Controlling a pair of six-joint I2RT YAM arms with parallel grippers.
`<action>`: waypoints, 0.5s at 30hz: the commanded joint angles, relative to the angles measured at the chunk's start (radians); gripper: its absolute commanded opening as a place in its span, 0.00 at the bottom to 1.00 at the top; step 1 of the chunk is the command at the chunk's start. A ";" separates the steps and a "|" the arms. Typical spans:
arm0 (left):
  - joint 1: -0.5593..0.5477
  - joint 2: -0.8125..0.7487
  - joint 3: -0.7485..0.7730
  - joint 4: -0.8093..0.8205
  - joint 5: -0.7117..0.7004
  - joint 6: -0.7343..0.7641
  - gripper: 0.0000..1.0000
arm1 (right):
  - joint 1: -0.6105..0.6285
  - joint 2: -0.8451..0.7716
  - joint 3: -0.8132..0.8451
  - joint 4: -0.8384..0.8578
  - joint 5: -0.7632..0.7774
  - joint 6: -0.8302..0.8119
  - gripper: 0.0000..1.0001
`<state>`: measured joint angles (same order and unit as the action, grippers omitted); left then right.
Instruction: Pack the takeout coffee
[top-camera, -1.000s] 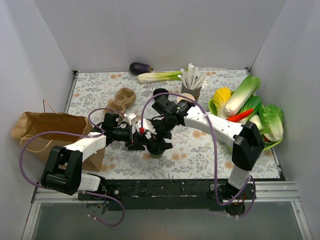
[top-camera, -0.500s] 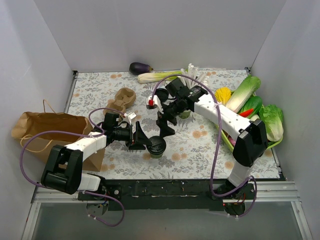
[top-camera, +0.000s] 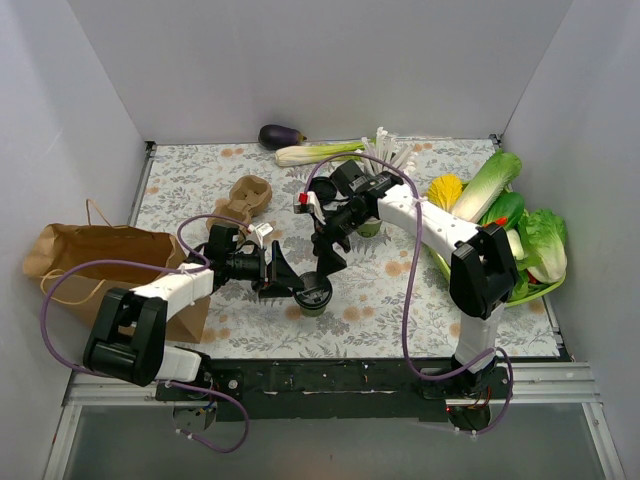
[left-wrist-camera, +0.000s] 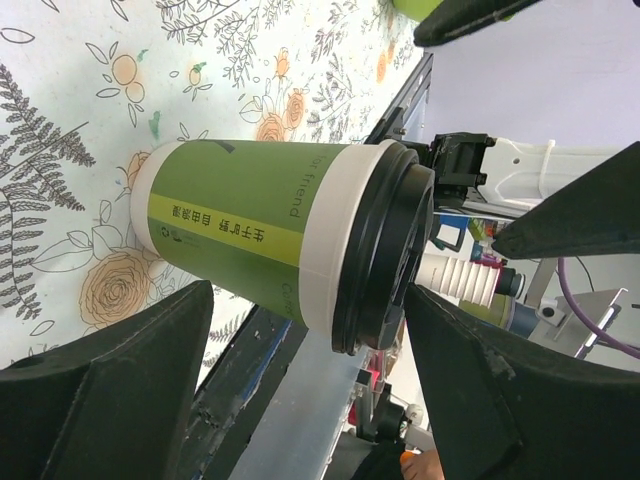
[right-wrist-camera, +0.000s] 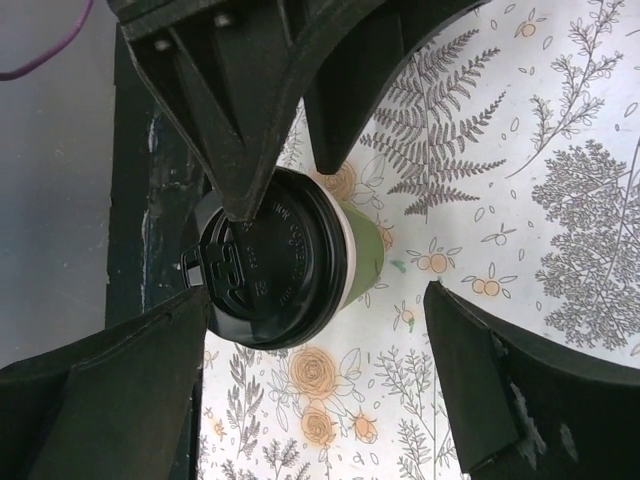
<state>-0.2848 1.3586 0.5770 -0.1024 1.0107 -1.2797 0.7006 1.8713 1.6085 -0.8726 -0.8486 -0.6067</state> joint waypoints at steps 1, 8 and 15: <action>-0.002 0.011 0.020 0.027 0.009 0.010 0.77 | -0.004 0.031 0.024 0.000 -0.070 0.021 0.95; -0.001 0.028 0.023 0.047 0.009 0.014 0.76 | -0.015 0.088 0.036 -0.016 -0.127 0.030 0.90; -0.001 0.050 0.026 0.076 0.025 0.010 0.74 | -0.029 0.120 0.033 -0.008 -0.150 0.045 0.86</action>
<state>-0.2844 1.3941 0.5781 -0.0673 1.0115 -1.2789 0.6838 1.9854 1.6085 -0.8730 -0.9463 -0.5766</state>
